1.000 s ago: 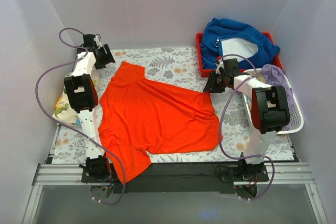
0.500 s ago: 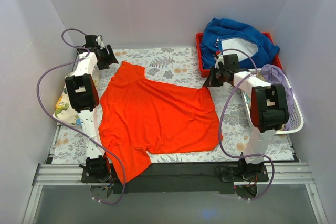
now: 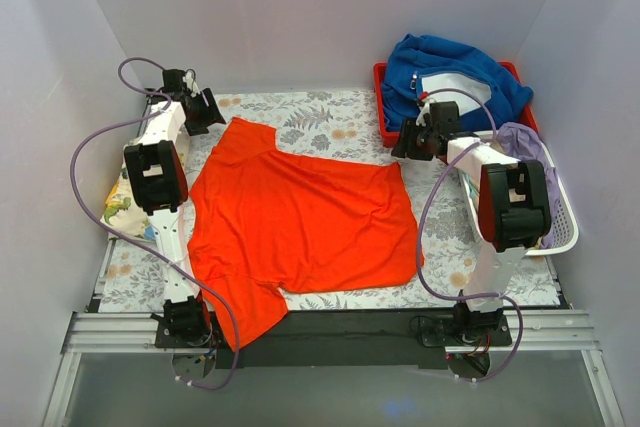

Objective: Fold and stack the t-shirts
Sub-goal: Fold the tshirt

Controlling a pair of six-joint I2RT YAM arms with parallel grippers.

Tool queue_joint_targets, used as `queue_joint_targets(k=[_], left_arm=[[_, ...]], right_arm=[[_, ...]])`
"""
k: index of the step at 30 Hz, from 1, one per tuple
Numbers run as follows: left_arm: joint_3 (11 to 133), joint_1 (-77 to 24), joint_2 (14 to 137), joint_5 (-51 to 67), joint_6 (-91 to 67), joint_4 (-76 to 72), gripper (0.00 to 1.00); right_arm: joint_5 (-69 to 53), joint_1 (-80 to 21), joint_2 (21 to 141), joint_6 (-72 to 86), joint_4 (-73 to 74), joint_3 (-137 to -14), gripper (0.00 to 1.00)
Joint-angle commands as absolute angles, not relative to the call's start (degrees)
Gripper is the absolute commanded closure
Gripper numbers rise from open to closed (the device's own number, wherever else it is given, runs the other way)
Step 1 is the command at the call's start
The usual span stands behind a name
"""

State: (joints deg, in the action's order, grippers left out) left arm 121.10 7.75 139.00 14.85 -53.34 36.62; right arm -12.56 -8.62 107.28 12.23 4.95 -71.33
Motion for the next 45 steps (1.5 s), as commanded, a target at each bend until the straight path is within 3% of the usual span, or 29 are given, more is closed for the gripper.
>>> queue_joint_targets(k=[1, 9, 27, 28, 29, 30, 31, 37, 45], left_arm=[[120.32, 7.74, 138.25, 14.94, -52.73, 35.68, 0.39], [120.32, 7.73, 138.52, 15.82, -52.73, 35.77, 0.39], [123.57, 7.82, 142.47, 16.79, -54.05, 37.27, 0.38], [123.57, 7.74, 142.47, 16.79, -54.05, 37.27, 0.38], [123.66, 7.73, 142.47, 16.87, -54.05, 37.18, 0.38], [123.66, 7.73, 142.38, 16.96, -54.05, 37.09, 0.38], [123.75, 7.73, 142.38, 17.05, -53.97, 37.09, 0.38], [124.10, 7.74, 141.94, 19.24, -53.88, 35.69, 0.40], [130.16, 7.82, 145.01, 27.76, -56.68, 36.04, 0.35]], right_arm=[[-14.31, -7.91, 105.64, 15.02, 4.65, -70.23, 0.42], [-22.67, -7.82, 105.99, 17.84, 5.45, -67.50, 0.53], [-24.26, -7.91, 113.11, 17.23, 5.80, -74.44, 0.55], [-24.34, -7.91, 113.29, 17.23, 5.80, -75.14, 0.60], [-24.61, -7.82, 113.47, 17.14, 5.80, -75.41, 0.71], [-24.70, -7.91, 113.73, 17.14, 5.71, -75.76, 0.95], [-25.13, -7.91, 113.73, 16.88, 5.63, -76.37, 0.99], [-26.28, -7.91, 110.40, 15.03, 2.90, -75.06, 0.99], [-25.58, -7.73, 107.40, 13.71, 2.90, -72.78, 0.99]])
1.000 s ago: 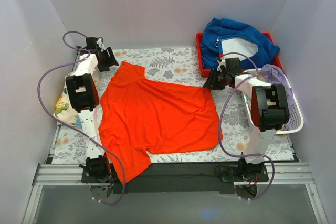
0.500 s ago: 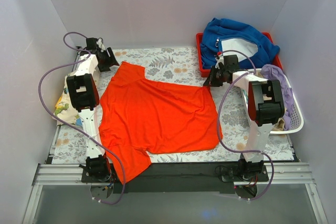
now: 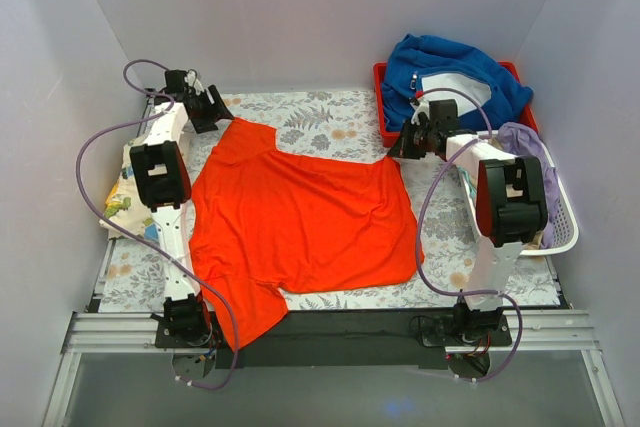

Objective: Fold and stack the t-shirts
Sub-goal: Fold the tshirt

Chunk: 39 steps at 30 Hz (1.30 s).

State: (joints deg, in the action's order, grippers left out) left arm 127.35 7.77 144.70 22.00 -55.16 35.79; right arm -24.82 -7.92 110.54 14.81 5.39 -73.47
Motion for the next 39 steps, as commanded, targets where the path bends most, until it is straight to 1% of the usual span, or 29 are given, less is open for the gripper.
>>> queue_joint_targets(k=[1, 3, 7, 10, 13, 14, 16, 17, 19, 21, 22, 23, 28, 33, 37, 39], left_arm=[[130.43, 7.74, 145.37, 28.82, -57.04, 35.77, 0.33], [130.61, 7.65, 145.90, 31.11, -57.83, 35.07, 0.33], [129.73, 6.33, 147.39, 29.01, -55.65, 34.72, 0.33], [128.33, 3.79, 147.83, 24.01, -52.58, 34.37, 0.34], [127.18, 0.97, 148.18, 18.29, -51.16, 33.49, 0.39], [126.92, 0.79, 148.62, 17.15, -50.54, 33.49, 0.48], [126.74, -1.58, 148.89, 13.99, -50.19, 33.05, 0.57], [126.13, -1.93, 148.97, 13.28, -50.10, 32.87, 0.62], [125.60, -2.55, 148.80, 12.40, -50.01, 32.17, 0.74], [124.03, -2.64, 147.67, 12.13, -50.27, 30.95, 0.83], [123.32, -2.64, 147.05, 11.87, -50.36, 30.42, 0.97], [122.53, -2.64, 146.34, 11.17, -50.45, 29.80, 1.00], [121.20, -2.55, 141.25, 10.64, -50.45, 26.99, 1.00], [121.73, -1.94, 137.03, 7.22, -50.89, 26.28, 1.00], [118.40, -0.79, 131.85, 6.50, -51.68, 24.61, 1.00], [114.89, -0.18, 128.33, 6.50, -52.21, 23.30, 1.00]], right_arm=[[-25.66, -7.73, 107.40, 13.71, 2.90, -72.60, 0.99], [-25.75, -7.82, 107.49, 13.80, 2.90, -72.33, 0.99], [-26.19, -7.82, 107.75, 13.89, 2.90, -72.16, 0.99], [-26.37, -7.82, 108.10, 14.15, 2.90, -72.16, 0.99], [-26.80, -7.82, 108.28, 14.24, 2.90, -72.16, 0.99], [-26.81, -7.74, 108.37, 14.33, 2.81, -72.07, 0.99], [-26.63, -7.82, 108.20, 14.24, 2.90, -71.81, 0.99], [-26.46, -7.74, 108.19, 14.06, 2.90, -71.72, 0.99], [-26.28, -7.82, 107.93, 13.97, 2.90, -71.37, 0.99], [-26.10, -7.82, 107.67, 13.63, 2.81, -71.46, 0.99], [-26.02, -7.82, 107.58, 13.45, 2.99, -71.46, 0.99], [-25.75, -7.82, 107.49, 13.27, 2.99, -71.54, 0.99], [-24.08, -7.30, 106.52, 12.30, 3.16, -73.12, 0.99], [-23.82, -6.68, 105.21, 11.78, 4.13, -74.88, 0.99], [-23.20, -6.33, 103.89, 10.81, 5.01, -74.88, 0.99], [-23.20, -6.24, 102.93, 10.28, 5.45, -74.18, 0.99]])
